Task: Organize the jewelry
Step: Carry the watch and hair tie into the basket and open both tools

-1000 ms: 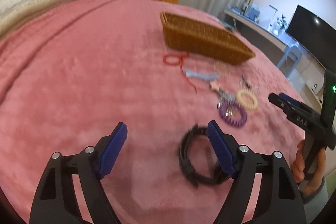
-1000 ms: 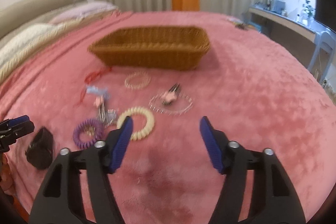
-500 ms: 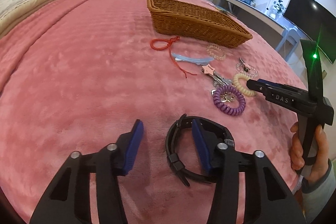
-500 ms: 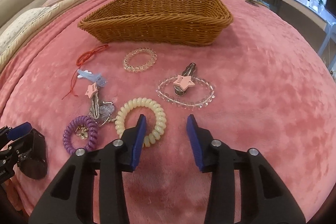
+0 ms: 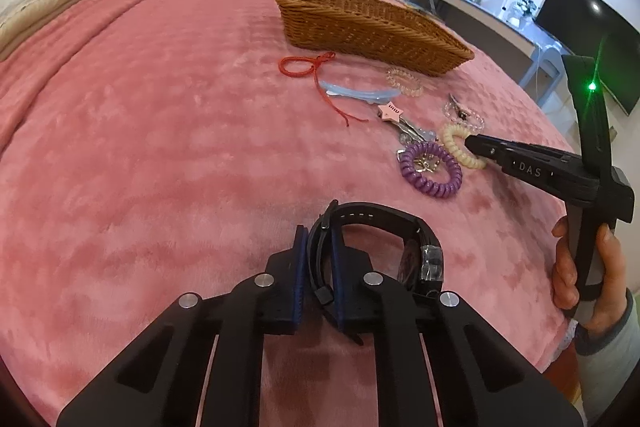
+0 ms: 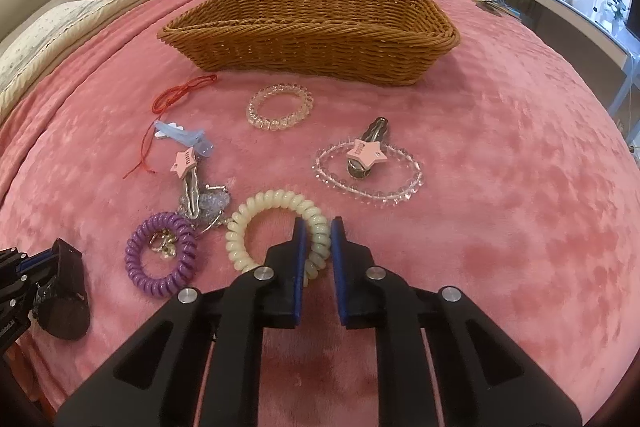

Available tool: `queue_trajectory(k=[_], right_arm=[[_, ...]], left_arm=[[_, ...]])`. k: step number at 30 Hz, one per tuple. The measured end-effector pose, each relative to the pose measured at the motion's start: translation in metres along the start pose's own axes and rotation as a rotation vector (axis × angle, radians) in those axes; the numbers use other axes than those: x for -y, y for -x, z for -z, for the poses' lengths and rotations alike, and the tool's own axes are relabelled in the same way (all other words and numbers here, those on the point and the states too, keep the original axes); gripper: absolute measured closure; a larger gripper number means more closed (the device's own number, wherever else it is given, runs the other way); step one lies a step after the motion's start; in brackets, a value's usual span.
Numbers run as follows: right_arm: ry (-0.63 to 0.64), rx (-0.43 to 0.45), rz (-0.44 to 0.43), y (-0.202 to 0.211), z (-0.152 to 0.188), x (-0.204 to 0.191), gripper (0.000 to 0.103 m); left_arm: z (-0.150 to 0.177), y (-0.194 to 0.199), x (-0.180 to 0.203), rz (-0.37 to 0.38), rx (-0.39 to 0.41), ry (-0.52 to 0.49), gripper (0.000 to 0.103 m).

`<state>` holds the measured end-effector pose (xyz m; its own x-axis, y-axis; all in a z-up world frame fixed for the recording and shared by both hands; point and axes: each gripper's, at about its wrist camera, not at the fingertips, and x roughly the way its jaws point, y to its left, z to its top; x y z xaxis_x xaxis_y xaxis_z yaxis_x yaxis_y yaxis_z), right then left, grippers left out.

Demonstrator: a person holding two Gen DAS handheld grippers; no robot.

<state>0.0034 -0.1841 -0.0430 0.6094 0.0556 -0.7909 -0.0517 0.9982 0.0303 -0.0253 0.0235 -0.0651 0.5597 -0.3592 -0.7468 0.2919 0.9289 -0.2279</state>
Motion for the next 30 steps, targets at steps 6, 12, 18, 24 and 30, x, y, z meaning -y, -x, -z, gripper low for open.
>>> queue_trajectory(k=[6, 12, 18, 24, 30], right_arm=[[-0.027, 0.032, -0.043, 0.016, 0.005, 0.003, 0.094], [-0.028, 0.096, -0.079, 0.044, -0.008, 0.005, 0.094], [-0.017, 0.19, -0.07, 0.072, -0.044, 0.007, 0.094], [-0.039, 0.281, -0.037, 0.075, -0.113, 0.02, 0.094], [-0.074, 0.243, -0.027, 0.017, -0.176, 0.03, 0.094]], left_arm=[[0.001, 0.016, 0.003, 0.004, 0.067, 0.01, 0.095], [-0.019, 0.036, 0.013, 0.015, 0.143, 0.005, 0.095], [-0.063, 0.047, 0.025, 0.021, 0.223, -0.009, 0.095], [-0.145, 0.042, 0.042, 0.007, 0.31, -0.045, 0.095], [-0.219, -0.018, 0.049, -0.003, 0.287, -0.045, 0.095]])
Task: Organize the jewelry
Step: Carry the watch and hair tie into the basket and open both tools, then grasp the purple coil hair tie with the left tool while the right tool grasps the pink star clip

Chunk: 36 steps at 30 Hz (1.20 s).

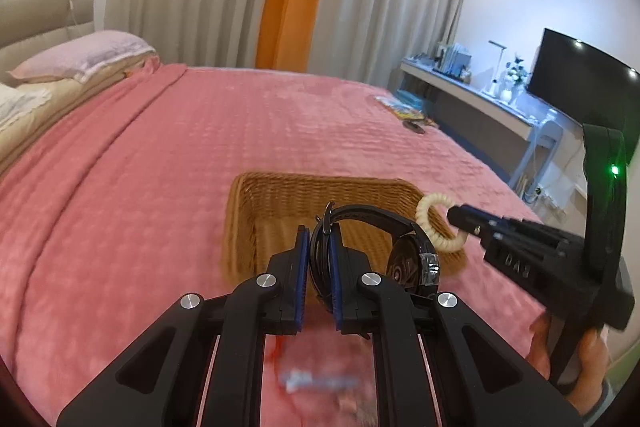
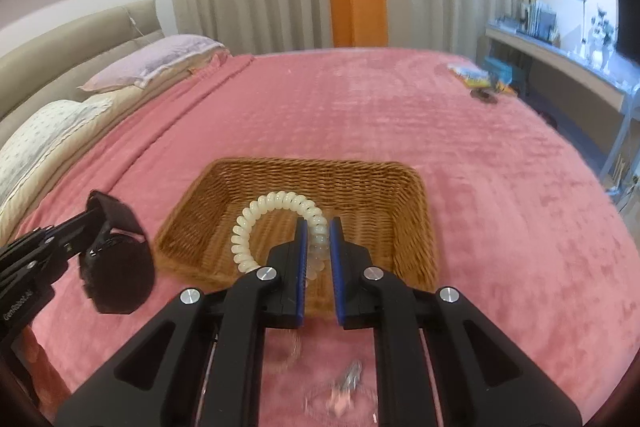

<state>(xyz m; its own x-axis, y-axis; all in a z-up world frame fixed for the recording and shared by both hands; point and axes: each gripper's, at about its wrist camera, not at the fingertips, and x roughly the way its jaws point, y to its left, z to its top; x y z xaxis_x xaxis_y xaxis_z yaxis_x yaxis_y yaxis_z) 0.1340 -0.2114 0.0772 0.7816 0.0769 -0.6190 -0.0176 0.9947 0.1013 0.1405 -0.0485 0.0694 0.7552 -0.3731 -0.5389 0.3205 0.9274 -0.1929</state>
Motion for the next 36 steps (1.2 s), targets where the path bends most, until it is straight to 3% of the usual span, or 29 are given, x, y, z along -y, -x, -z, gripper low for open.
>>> queue_trajectory(k=[8, 18, 20, 24, 26, 28, 32, 36], right_arm=[[-0.04, -0.176, 0.013, -0.095, -0.003, 0.026, 0.094], [-0.021, -0.286, 0.05, -0.123, 0.013, 0.025, 0.093], [-0.037, -0.281, 0.031, -0.115, 0.013, 0.027, 0.091], [-0.042, -0.221, 0.008, -0.077, 0.009, 0.029, 0.077], [-0.037, -0.181, -0.006, -0.05, 0.009, 0.029, 0.07], [-0.028, -0.129, -0.017, -0.018, 0.011, 0.028, 0.056], [-0.008, -0.04, -0.057, 0.038, 0.023, 0.024, 0.056], [0.018, 0.014, -0.071, 0.075, 0.049, 0.022, 0.056]], left_arm=[[-0.005, -0.106, -0.008, -0.049, -0.147, -0.016, 0.095], [0.012, -0.131, -0.006, -0.06, -0.222, -0.031, 0.089], [0.011, -0.121, -0.007, -0.056, -0.205, -0.034, 0.076], [0.003, -0.074, -0.005, -0.002, -0.121, -0.028, 0.065], [-0.001, -0.042, -0.003, 0.036, -0.065, -0.018, 0.054], [-0.003, -0.006, 0.0, 0.063, 0.0, -0.014, 0.052], [0.003, 0.053, 0.006, 0.104, 0.092, -0.001, 0.039], [0.028, 0.094, 0.011, 0.132, 0.128, 0.005, 0.039]])
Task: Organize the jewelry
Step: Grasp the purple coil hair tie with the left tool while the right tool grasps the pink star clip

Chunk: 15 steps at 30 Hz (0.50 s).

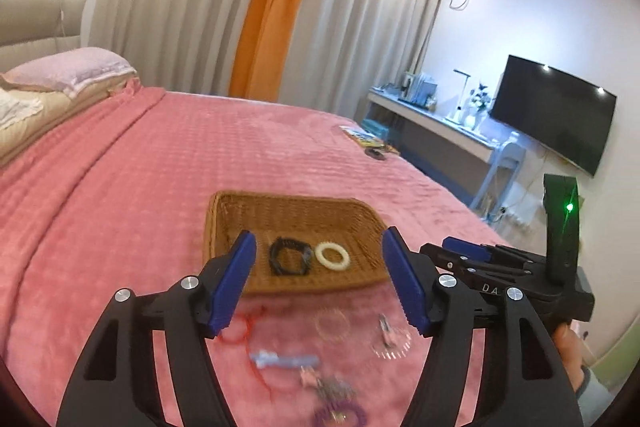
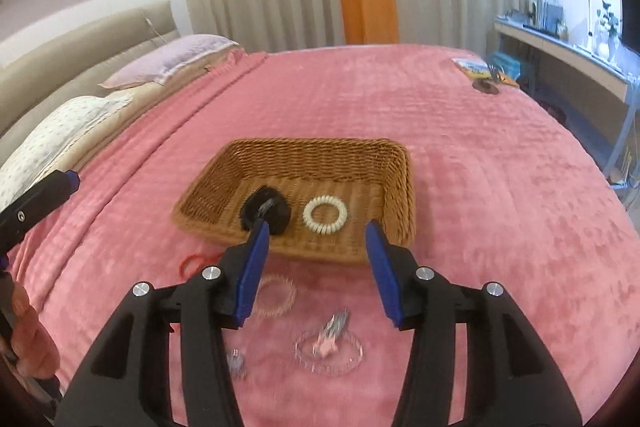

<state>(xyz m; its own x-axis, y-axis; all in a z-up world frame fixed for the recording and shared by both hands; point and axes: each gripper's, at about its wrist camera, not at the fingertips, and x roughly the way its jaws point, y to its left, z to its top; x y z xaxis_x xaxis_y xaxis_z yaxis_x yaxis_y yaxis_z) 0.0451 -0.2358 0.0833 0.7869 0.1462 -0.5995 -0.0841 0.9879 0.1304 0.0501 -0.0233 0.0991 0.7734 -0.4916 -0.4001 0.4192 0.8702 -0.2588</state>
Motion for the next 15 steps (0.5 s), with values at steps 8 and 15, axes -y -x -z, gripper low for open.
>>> queue_trajectory(k=[8, 15], right_arm=[[-0.02, 0.01, -0.001, 0.007, 0.064, 0.011, 0.056], [-0.07, -0.077, -0.017, -0.024, 0.095, 0.015, 0.056]], left_arm=[[0.073, 0.006, -0.002, -0.057, -0.089, -0.005, 0.04], [0.117, -0.033, -0.01, -0.071, -0.245, 0.009, 0.052]])
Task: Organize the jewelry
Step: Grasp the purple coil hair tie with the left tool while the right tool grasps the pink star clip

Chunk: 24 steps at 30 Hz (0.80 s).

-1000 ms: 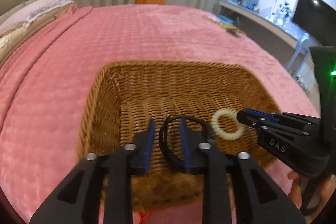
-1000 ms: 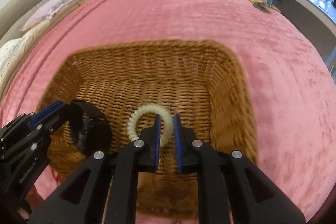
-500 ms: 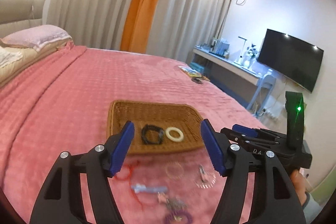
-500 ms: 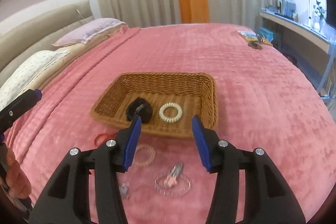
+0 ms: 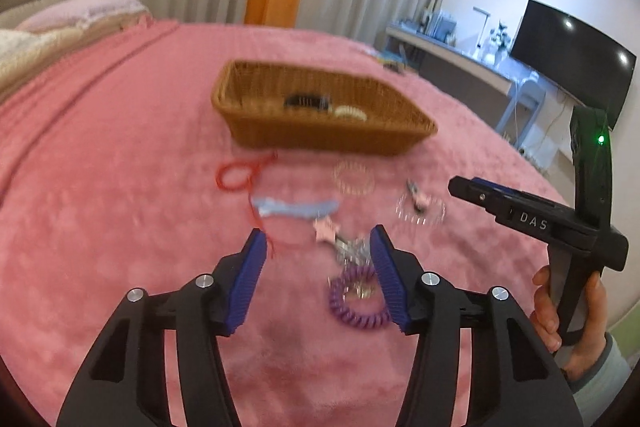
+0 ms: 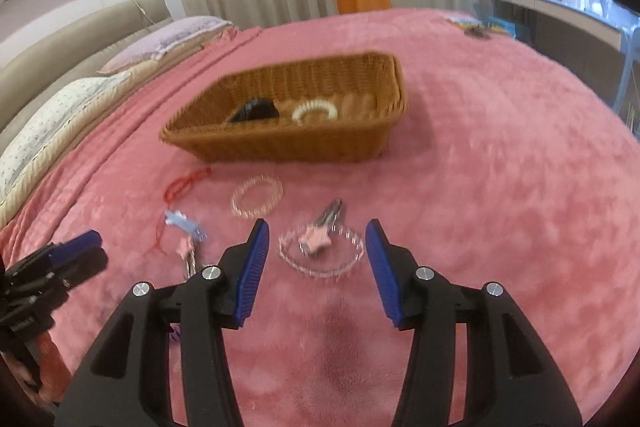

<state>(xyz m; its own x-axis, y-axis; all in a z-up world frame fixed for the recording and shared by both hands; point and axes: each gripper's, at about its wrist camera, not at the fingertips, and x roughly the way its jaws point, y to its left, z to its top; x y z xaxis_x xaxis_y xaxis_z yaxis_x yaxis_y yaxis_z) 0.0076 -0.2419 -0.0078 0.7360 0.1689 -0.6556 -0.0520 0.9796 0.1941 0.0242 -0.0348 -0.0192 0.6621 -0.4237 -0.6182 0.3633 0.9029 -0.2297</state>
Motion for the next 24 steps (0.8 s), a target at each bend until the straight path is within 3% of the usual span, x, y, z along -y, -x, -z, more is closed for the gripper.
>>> queue_trajectory(k=[9, 13, 21, 22, 24], right_arm=[[0.026, -0.039, 0.033, -0.018, 0.007, -0.004, 0.056], [0.045, -0.082, 0.064, -0.029, 0.005, -0.009, 0.056], [0.031, -0.136, 0.092, -0.051, -0.003, -0.01, 0.058], [0.04, -0.133, 0.096, -0.052, -0.003, -0.012, 0.066], [0.059, -0.145, 0.086, -0.054, -0.001, -0.017, 0.072]], left_arm=[[0.021, -0.023, -0.002, 0.021, -0.076, -0.01, 0.058], [0.025, -0.033, 0.004, 0.02, -0.134, -0.027, 0.067], [0.03, -0.043, 0.011, -0.018, -0.192, -0.061, 0.067], [0.031, -0.043, 0.014, -0.03, -0.195, -0.072, 0.067], [0.032, -0.043, 0.019, -0.054, -0.196, -0.094, 0.067]])
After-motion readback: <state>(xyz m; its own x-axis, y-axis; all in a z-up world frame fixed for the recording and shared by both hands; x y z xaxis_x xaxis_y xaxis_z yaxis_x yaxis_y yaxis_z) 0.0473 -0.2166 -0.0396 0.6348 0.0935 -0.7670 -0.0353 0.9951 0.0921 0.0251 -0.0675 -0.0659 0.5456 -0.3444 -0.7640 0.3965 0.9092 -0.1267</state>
